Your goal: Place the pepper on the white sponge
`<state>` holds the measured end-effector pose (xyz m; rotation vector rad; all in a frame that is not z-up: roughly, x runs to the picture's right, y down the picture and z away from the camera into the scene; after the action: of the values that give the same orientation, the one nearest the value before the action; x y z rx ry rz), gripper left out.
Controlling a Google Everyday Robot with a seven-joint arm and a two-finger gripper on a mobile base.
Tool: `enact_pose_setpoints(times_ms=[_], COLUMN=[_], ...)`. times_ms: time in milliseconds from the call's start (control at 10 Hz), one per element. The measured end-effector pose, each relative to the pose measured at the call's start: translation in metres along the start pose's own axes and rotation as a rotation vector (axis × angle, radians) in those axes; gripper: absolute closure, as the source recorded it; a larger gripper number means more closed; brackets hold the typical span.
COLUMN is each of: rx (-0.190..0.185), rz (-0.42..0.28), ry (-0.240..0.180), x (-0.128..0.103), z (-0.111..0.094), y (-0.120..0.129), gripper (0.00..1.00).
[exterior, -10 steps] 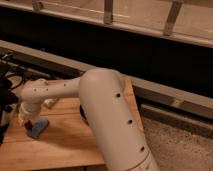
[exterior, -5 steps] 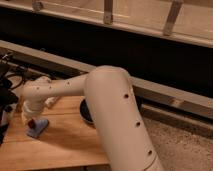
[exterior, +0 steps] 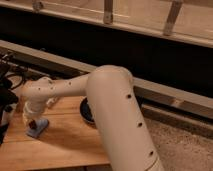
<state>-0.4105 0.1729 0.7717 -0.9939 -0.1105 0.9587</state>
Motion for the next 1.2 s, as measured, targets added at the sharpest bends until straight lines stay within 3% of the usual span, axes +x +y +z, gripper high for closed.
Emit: enact_pose_setpoints(times_ms=[200,500,800,1200], rx=[0.006,0.006,0.007,0.011], rz=[0.001,-0.001,-0.004,-0.008], ry=[0.007,0.008,0.012,0.014], x=[0.000,0.009,-0.004,0.008], z=[0.000,0.000,0.009,0.008], y=[-0.003,-0.007,-0.001,-0.008], gripper=[0.99,0.99,0.99,0.97])
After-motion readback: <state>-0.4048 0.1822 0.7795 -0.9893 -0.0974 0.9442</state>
